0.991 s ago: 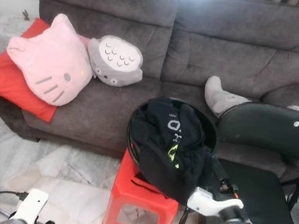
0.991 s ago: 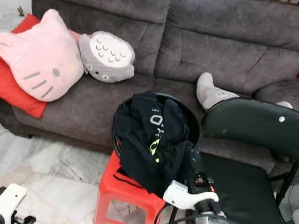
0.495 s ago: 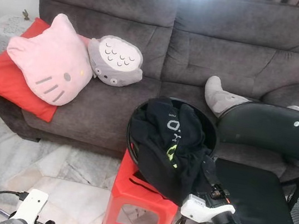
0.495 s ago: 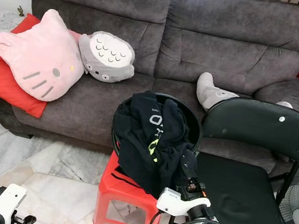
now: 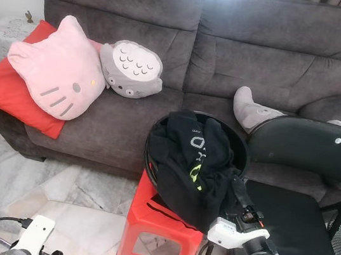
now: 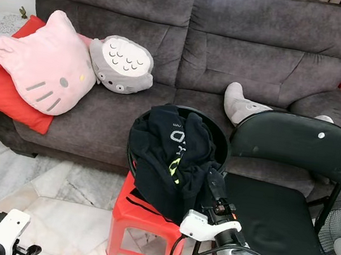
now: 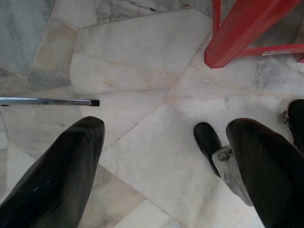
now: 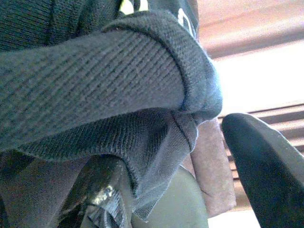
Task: Hang hanger
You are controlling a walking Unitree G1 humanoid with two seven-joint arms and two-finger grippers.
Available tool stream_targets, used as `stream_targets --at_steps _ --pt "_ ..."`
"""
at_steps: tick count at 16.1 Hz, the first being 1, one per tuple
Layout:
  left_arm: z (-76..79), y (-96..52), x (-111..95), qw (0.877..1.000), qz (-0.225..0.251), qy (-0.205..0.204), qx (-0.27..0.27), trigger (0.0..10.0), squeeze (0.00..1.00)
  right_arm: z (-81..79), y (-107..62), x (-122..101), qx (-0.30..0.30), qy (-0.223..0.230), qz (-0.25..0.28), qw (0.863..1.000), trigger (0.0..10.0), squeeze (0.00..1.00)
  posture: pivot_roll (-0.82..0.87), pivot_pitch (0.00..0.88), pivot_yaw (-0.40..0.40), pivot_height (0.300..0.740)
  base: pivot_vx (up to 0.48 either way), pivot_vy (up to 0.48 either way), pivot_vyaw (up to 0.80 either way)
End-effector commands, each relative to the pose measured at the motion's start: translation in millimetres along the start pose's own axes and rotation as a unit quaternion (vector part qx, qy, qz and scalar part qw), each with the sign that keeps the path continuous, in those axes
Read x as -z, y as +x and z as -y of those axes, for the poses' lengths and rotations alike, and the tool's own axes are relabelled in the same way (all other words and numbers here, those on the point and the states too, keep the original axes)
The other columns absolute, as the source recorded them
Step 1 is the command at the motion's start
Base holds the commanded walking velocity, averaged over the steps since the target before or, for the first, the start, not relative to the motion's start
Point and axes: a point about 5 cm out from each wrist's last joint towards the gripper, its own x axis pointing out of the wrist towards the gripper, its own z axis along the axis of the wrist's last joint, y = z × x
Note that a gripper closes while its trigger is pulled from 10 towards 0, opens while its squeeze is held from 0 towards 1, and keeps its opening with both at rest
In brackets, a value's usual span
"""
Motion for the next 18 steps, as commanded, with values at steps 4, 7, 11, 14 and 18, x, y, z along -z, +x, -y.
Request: stream_targets --at_steps 4,7,11,14,18 --pt "-1.5 -1.2 4 1.000 -0.001 -0.011 -0.005 10.0 0.00 19.2 8.9 -1 0.066 0.008 0.005 0.998 10.0 0.00 -0.14 0.000 -0.011 0.740 0.000 0.000 0.00" --pt "-1.2 -1.1 4 1.000 -0.001 -0.012 -0.005 10.0 0.00 9.2 6.8 2 0.038 0.020 -0.021 0.999 10.0 0.00 -0.14 0.000 -0.013 0.740 0.000 0.000 0.00" --pt "-0.9 -0.9 4 1.000 -0.002 -0.013 -0.004 10.0 0.00 -3.3 0.1 8 0.001 0.048 -0.072 0.996 10.0 0.00 -0.14 0.000 -0.013 0.740 0.000 0.000 0.00" --pt "-1.0 -0.9 3 1.000 -0.002 -0.013 -0.004 10.0 0.00 -4.0 0.0 5 -0.002 0.059 -0.062 0.996 10.0 0.00 -0.14 0.000 -0.011 0.740 0.000 0.000 0.00" --pt "-1.2 -0.9 3 1.000 -0.001 -0.012 -0.005 10.0 0.00 -1.9 4.4 3 -0.005 0.060 -0.048 0.997 3.1 0.00 -0.14 0.000 -0.012 0.740 0.000 0.000 0.00"
